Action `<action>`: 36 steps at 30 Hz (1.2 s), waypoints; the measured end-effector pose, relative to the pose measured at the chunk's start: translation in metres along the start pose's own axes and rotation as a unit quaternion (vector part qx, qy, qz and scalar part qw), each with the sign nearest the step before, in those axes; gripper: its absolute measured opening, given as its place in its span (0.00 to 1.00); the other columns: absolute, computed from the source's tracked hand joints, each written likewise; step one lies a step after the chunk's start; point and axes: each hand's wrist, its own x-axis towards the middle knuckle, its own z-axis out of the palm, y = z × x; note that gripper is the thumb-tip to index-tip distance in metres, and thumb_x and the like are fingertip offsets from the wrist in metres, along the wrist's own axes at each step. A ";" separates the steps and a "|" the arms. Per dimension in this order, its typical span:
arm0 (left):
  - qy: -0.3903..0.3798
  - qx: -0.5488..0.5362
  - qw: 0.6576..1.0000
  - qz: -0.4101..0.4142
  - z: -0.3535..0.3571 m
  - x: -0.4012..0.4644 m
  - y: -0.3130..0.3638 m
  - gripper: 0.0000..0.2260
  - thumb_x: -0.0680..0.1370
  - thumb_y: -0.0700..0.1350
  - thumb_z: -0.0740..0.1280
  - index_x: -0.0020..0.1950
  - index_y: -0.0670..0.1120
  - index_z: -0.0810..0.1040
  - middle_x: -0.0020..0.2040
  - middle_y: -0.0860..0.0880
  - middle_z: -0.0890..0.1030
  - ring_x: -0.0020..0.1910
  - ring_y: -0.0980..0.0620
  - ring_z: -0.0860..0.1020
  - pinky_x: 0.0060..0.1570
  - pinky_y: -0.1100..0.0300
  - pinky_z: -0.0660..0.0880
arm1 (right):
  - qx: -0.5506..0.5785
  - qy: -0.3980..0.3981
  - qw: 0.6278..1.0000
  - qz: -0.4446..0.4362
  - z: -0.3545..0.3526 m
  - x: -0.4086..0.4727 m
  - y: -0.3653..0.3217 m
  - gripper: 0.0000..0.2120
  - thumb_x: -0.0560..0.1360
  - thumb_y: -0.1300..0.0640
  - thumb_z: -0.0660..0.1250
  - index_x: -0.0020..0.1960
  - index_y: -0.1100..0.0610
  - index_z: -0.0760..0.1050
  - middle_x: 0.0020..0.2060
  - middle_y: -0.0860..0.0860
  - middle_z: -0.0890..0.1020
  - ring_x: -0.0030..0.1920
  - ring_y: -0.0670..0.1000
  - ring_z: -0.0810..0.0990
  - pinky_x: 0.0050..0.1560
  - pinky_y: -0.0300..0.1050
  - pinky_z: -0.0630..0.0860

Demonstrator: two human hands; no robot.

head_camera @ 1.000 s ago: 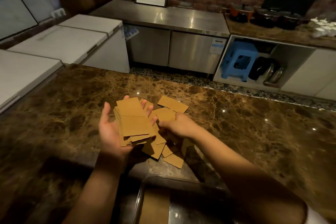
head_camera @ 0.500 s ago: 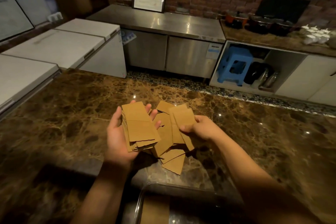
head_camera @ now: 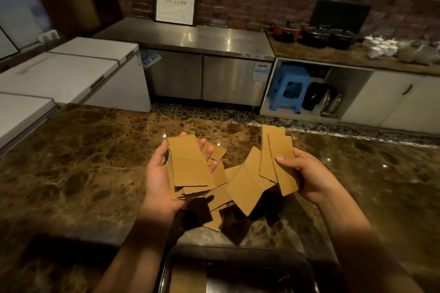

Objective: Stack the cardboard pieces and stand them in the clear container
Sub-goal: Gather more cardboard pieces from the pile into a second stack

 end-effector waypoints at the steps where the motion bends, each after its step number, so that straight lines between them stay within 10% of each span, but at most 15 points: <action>1: -0.004 0.005 1.000 -0.005 0.002 0.001 -0.002 0.28 0.73 0.59 0.69 0.72 0.54 0.75 0.68 0.39 0.79 0.61 0.38 0.80 0.57 0.37 0.78 | 0.007 -0.008 1.000 -0.006 0.001 -0.003 -0.001 0.12 0.66 0.56 0.76 0.50 0.52 0.86 0.51 0.56 0.87 0.49 0.55 0.87 0.45 0.51 0.81; 14: 0.010 0.163 0.984 -0.073 0.009 0.002 -0.029 0.14 0.70 0.43 0.69 0.54 0.49 0.87 0.51 0.42 0.87 0.45 0.43 0.86 0.41 0.47 0.83 | 0.028 0.030 0.995 -0.086 0.057 -0.002 -0.011 0.12 0.74 0.59 0.73 0.58 0.54 0.81 0.50 0.51 0.88 0.51 0.52 0.87 0.49 0.50 0.80; 22: 0.018 0.171 0.985 -0.006 0.008 0.004 -0.028 0.29 0.66 0.34 0.65 0.65 0.53 0.79 0.54 0.41 0.85 0.49 0.40 0.83 0.47 0.43 0.81 | 0.137 0.034 0.989 -0.046 0.061 -0.007 -0.011 0.09 0.77 0.60 0.69 0.56 0.56 0.82 0.48 0.54 0.88 0.47 0.53 0.88 0.46 0.52 0.81; 27: 0.047 0.181 0.980 0.063 0.015 0.005 -0.025 0.32 0.64 0.32 0.68 0.66 0.54 0.77 0.54 0.43 0.86 0.48 0.42 0.85 0.40 0.46 0.82 | 0.009 -0.059 0.998 0.005 0.063 -0.019 0.000 0.09 0.75 0.59 0.72 0.55 0.56 0.83 0.48 0.54 0.88 0.47 0.53 0.88 0.41 0.46 0.83; 36: 0.040 0.181 0.980 0.077 0.018 -0.001 -0.022 0.34 0.65 0.32 0.65 0.69 0.55 0.77 0.60 0.41 0.83 0.57 0.37 0.81 0.51 0.36 0.79 | 0.122 0.033 0.991 -0.041 0.047 -0.015 -0.001 0.13 0.75 0.58 0.71 0.60 0.57 0.80 0.52 0.57 0.87 0.52 0.57 0.87 0.47 0.53 0.84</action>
